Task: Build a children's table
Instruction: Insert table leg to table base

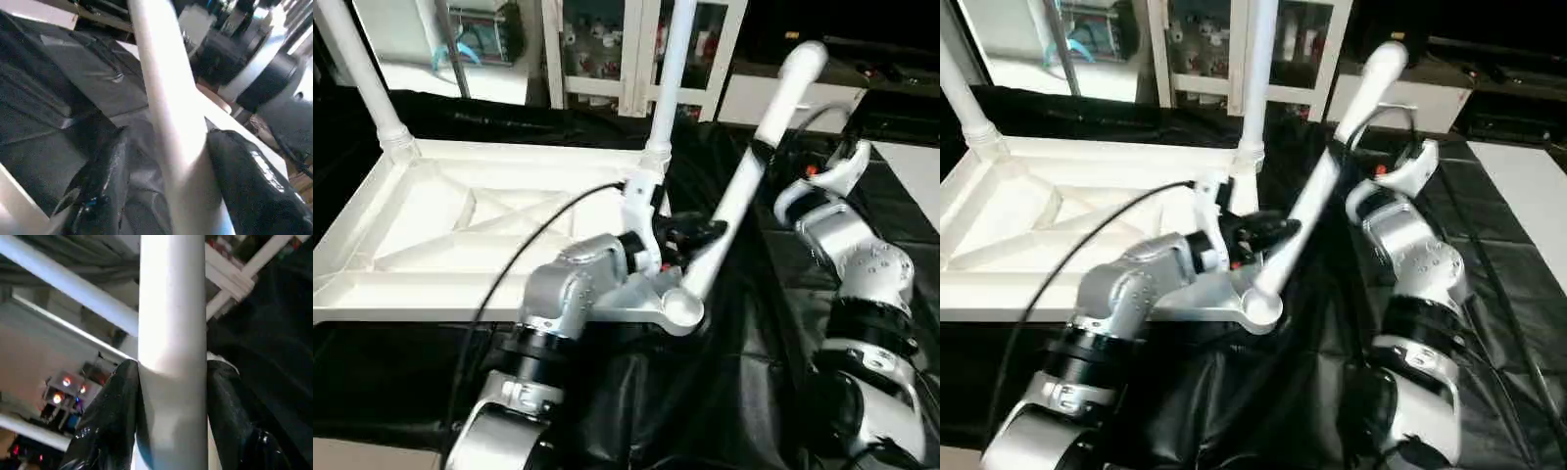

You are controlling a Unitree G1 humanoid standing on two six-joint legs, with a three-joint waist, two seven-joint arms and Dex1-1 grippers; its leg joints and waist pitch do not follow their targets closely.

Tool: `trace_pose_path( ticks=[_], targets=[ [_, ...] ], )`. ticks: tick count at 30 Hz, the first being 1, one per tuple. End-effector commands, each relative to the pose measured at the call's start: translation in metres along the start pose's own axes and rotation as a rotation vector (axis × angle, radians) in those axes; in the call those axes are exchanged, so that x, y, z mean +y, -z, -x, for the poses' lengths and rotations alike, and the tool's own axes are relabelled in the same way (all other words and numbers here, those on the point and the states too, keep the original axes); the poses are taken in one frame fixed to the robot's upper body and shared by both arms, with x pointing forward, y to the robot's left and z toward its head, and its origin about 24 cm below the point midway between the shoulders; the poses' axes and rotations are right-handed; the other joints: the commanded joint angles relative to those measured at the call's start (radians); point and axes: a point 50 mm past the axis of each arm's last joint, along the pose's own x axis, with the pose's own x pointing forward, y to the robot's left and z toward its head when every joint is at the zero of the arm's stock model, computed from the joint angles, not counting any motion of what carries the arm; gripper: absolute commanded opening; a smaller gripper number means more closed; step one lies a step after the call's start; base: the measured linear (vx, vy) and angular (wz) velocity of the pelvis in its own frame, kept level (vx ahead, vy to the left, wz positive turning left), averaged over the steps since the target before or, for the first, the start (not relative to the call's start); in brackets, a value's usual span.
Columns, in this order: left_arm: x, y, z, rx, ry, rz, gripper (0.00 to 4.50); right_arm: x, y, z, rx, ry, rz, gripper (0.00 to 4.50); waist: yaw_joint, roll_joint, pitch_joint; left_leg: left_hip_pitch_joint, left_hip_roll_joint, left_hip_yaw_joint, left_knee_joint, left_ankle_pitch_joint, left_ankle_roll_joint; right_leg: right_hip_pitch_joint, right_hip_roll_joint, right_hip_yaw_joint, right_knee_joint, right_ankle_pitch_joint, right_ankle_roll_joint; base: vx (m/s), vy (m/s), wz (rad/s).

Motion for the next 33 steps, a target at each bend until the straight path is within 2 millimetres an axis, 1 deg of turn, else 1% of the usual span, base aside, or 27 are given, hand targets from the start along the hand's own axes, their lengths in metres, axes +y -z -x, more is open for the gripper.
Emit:
trace_pose_path(
  ticks=[1, 2, 4, 6, 7, 8, 10, 11, 12, 13, 14, 15, 16, 18, 20, 21, 22, 24, 26, 27, 28, 30, 32, 33],
  targets=[
    [-0.002, 0.006, -0.004, 0.046, -0.026, 0.007, 3.15, 0.011, -0.016, 0.001, -0.1, -0.03, -0.021, 1.61, -0.002, -0.01, -0.084, 0.025, 0.047, -0.018, -0.059, -0.075, 0.051, 0.053, -0.053, 0.041, -0.054, -0.11, -0.2, 0.0, 0.0, 0.0],
    [-0.004, 0.006, -0.005, 0.04, -0.028, 0.028, 3.27, 0.013, -0.019, 0.001, -0.136, -0.023, -0.05, 1.61, -0.002, -0.006, -0.085, 0.026, 0.047, -0.018, -0.059, -0.075, 0.048, 0.052, -0.052, 0.041, -0.053, -0.106, -0.198, 0.0, 0.0, 0.0],
    [-0.007, 0.005, -0.005, 0.017, -0.018, 0.076, 3.43, 0.015, -0.024, 0.001, -0.181, -0.017, -0.098, 1.61, -0.003, -0.01, -0.084, 0.024, 0.046, -0.017, -0.059, -0.079, 0.047, 0.054, -0.052, 0.041, -0.054, -0.107, -0.196, 0.0, 0.0, 0.0],
    [-0.009, 0.004, -0.004, -0.012, -0.004, 0.128, 3.45, 0.015, -0.026, 0.002, -0.204, -0.012, -0.116, 1.61, -0.004, -0.011, -0.082, 0.025, 0.045, -0.016, -0.059, -0.1, 0.043, 0.052, -0.052, 0.04, -0.057, -0.13, -0.191, 0.0, 0.0, 0.0],
    [-0.011, 0.003, -0.003, -0.041, 0.019, 0.165, 3.5, 0.016, -0.027, 0.002, -0.216, -0.01, -0.127, 1.61, -0.005, -0.011, -0.081, 0.024, 0.044, -0.016, -0.06, -0.117, 0.041, 0.053, -0.052, 0.04, -0.06, -0.154, -0.183, 0.0, 0.0, 0.0],
    [-0.014, 0.002, -0.002, -0.06, 0.038, 0.19, 3.72, 0.017, -0.027, 0.002, -0.22, -0.007, -0.127, 1.61, -0.005, -0.011, -0.08, 0.024, 0.044, -0.018, -0.061, -0.122, 0.037, 0.052, -0.051, 0.039, -0.062, -0.167, -0.178, 0.0, 0.0, 0.0],
    [-0.016, 0.001, -0.001, -0.081, 0.056, 0.213, 3.8, 0.018, -0.028, 0.002, -0.227, -0.006, -0.134, 1.61, -0.008, -0.011, -0.08, 0.023, 0.044, -0.018, -0.062, -0.126, 0.031, 0.051, -0.05, 0.038, -0.063, -0.176, -0.17, 0.0, 0.0, 0.0],
    [-0.017, 0.001, -0.001, -0.084, 0.057, 0.217, 3.86, 0.018, -0.028, 0.002, -0.227, -0.005, -0.134, 1.61, -0.01, -0.011, -0.08, 0.023, 0.043, -0.018, -0.061, -0.133, 0.031, 0.051, -0.048, 0.038, -0.065, -0.184, -0.16, 0.0, 0.0, 0.0],
    [-0.017, 0.001, 0.0, -0.091, 0.059, 0.225, 3.88, 0.018, -0.028, 0.001, -0.228, -0.003, -0.131, 1.61, -0.011, -0.013, -0.079, 0.023, 0.043, -0.017, -0.062, -0.135, 0.032, 0.05, -0.048, 0.038, -0.066, -0.189, -0.155, 0.0, 0.0, 0.0],
    [-0.017, 0.001, 0.001, -0.093, 0.055, 0.235, 3.88, 0.019, -0.027, 0.001, -0.227, 0.001, -0.121, 1.61, -0.01, -0.012, -0.078, 0.023, 0.043, -0.018, -0.063, -0.141, 0.027, 0.049, -0.049, 0.038, -0.068, -0.209, -0.143, 0.0, 0.0, 0.0],
    [-0.017, 0.001, 0.001, -0.093, 0.055, 0.235, 3.88, 0.019, -0.027, 0.001, -0.227, 0.001, -0.121, 1.61, -0.011, -0.012, -0.077, 0.023, 0.043, -0.018, -0.063, -0.144, 0.026, 0.048, -0.048, 0.038, -0.07, -0.216, -0.139, 0.0, 0.0, 0.0],
    [-0.017, 0.001, 0.001, -0.091, 0.052, 0.238, 3.59, 0.019, -0.027, 0.001, -0.228, 0.003, -0.12, 1.61, -0.01, -0.012, -0.078, 0.024, 0.043, -0.018, -0.063, -0.145, 0.024, 0.048, -0.048, 0.038, -0.07, -0.219, -0.136, 0.0, 0.0, 0.0],
    [-0.015, 0.0, 0.002, -0.1, 0.039, 0.236, 3.52, 0.02, -0.027, 0.001, -0.229, 0.005, -0.123, 1.61, -0.01, -0.011, -0.078, 0.023, 0.043, -0.019, -0.063, -0.139, 0.021, 0.048, -0.047, 0.039, -0.069, -0.214, -0.129, 0.0, 0.0, 0.0],
    [-0.011, -0.006, 0.003, -0.156, 0.014, 0.237, 3.47, 0.02, -0.026, 0.001, -0.229, 0.007, -0.129, 1.61, -0.01, -0.01, -0.079, 0.024, 0.043, -0.019, -0.063, -0.137, 0.02, 0.048, -0.047, 0.038, -0.068, -0.206, -0.127, 0.0, 0.0, 0.0],
    [-0.01, -0.011, 0.003, -0.187, 0.011, 0.239, 3.16, 0.02, -0.025, 0.001, -0.227, 0.009, -0.13, 1.61, -0.01, -0.012, -0.079, 0.022, 0.042, -0.019, -0.063, -0.134, 0.021, 0.049, -0.047, 0.038, -0.068, -0.197, -0.125, 0.0, 0.0, 0.0],
    [-0.01, -0.011, 0.004, -0.192, 0.015, 0.236, 3.16, 0.02, -0.025, 0.001, -0.226, 0.01, -0.131, 1.61, -0.009, -0.01, -0.08, 0.022, 0.042, -0.019, -0.062, -0.127, 0.022, 0.05, -0.047, 0.039, -0.066, -0.185, -0.127, 0.0, 0.0, 0.0],
    [-0.011, -0.012, 0.004, -0.194, 0.018, 0.237, 3.07, 0.02, -0.024, 0.001, -0.226, 0.011, -0.13, 1.61, -0.01, -0.01, -0.08, 0.022, 0.042, -0.019, -0.063, -0.125, 0.023, 0.049, -0.046, 0.039, -0.066, -0.181, -0.126, 0.0, 0.0, 0.0],
    [-0.012, -0.011, 0.004, -0.19, 0.025, 0.245, 3.08, 0.019, -0.025, 0.001, -0.231, 0.012, -0.134, 1.61, -0.009, -0.008, -0.081, 0.023, 0.043, -0.018, -0.062, -0.116, 0.023, 0.049, -0.046, 0.039, -0.063, -0.165, -0.131, 0.0, 0.0, 0.0],
    [-0.013, -0.01, 0.004, -0.187, 0.031, 0.26, 2.72, 0.018, -0.025, 0.002, -0.233, 0.015, -0.135, 1.61, -0.009, -0.009, -0.082, 0.022, 0.042, -0.017, -0.061, -0.106, 0.028, 0.051, -0.045, 0.039, -0.059, -0.138, -0.14, 0.0, 0.0, 0.0],
    [-0.013, -0.01, 0.004, -0.187, 0.033, 0.263, 2.72, 0.018, -0.025, 0.003, -0.233, 0.016, -0.135, 1.61, -0.008, -0.007, -0.082, 0.022, 0.042, -0.018, -0.061, -0.107, 0.029, 0.051, -0.045, 0.039, -0.06, -0.137, -0.142, 0.0, 0.0, 0.0],
    [-0.014, -0.01, 0.004, -0.188, 0.035, 0.267, 2.66, 0.018, -0.026, 0.003, -0.233, 0.017, -0.135, 1.61, -0.008, -0.008, -0.081, 0.022, 0.041, -0.017, -0.061, -0.111, 0.03, 0.051, -0.046, 0.04, -0.061, -0.14, -0.143, 0.0, 0.0, 0.0],
    [-0.015, -0.01, 0.003, -0.198, 0.053, 0.282, 2.67, 0.017, -0.026, 0.003, -0.235, 0.019, -0.135, 1.61, -0.008, -0.007, -0.081, 0.023, 0.042, -0.017, -0.061, -0.114, 0.028, 0.05, -0.046, 0.04, -0.061, -0.145, -0.145, 0.0, 0.0, 0.0],
    [-0.016, -0.011, 0.003, -0.199, 0.059, 0.285, 2.29, 0.017, -0.026, 0.003, -0.236, 0.02, -0.135, 1.61, -0.009, -0.008, -0.082, 0.023, 0.042, -0.018, -0.061, -0.119, 0.025, 0.051, -0.046, 0.039, -0.061, -0.154, -0.141, 0.0, 0.0, 0.0],
    [-0.017, -0.011, 0.003, -0.201, 0.065, 0.289, 2.26, 0.017, -0.026, 0.004, -0.236, 0.022, -0.133, 1.61, -0.009, -0.008, -0.081, 0.023, 0.042, -0.017, -0.061, -0.121, 0.023, 0.051, -0.046, 0.039, -0.063, -0.158, -0.139, 0.0, 0.0, 0.0]
  ],
)
